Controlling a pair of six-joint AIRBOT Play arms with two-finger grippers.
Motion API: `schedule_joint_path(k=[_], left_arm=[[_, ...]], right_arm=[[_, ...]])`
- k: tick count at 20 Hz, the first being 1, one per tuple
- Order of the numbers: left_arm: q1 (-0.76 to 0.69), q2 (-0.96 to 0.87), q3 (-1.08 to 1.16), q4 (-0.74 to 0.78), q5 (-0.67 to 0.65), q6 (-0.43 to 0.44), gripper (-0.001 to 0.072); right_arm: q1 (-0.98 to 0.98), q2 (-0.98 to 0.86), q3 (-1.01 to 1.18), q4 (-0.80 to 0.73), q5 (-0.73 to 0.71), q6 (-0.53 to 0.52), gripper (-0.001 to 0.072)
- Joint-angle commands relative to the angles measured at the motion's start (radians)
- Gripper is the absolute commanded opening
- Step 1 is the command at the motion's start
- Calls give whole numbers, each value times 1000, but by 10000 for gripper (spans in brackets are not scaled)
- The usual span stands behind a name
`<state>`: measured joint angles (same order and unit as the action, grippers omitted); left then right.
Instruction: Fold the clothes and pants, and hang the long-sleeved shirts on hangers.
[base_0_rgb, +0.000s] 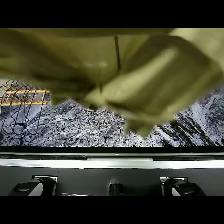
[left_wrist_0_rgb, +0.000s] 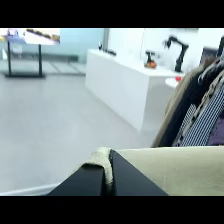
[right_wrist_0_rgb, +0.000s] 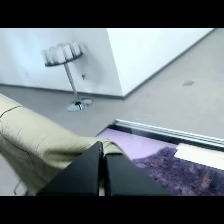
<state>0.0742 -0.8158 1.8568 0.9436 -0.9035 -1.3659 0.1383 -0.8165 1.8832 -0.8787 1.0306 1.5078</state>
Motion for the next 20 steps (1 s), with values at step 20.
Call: schedule_joint_path(k=[20], left_arm=[[-227, -804, -421, 38, 74, -227, 21]], right_arm=[[-1, -1054, 9, -72, 74, 260, 97]])
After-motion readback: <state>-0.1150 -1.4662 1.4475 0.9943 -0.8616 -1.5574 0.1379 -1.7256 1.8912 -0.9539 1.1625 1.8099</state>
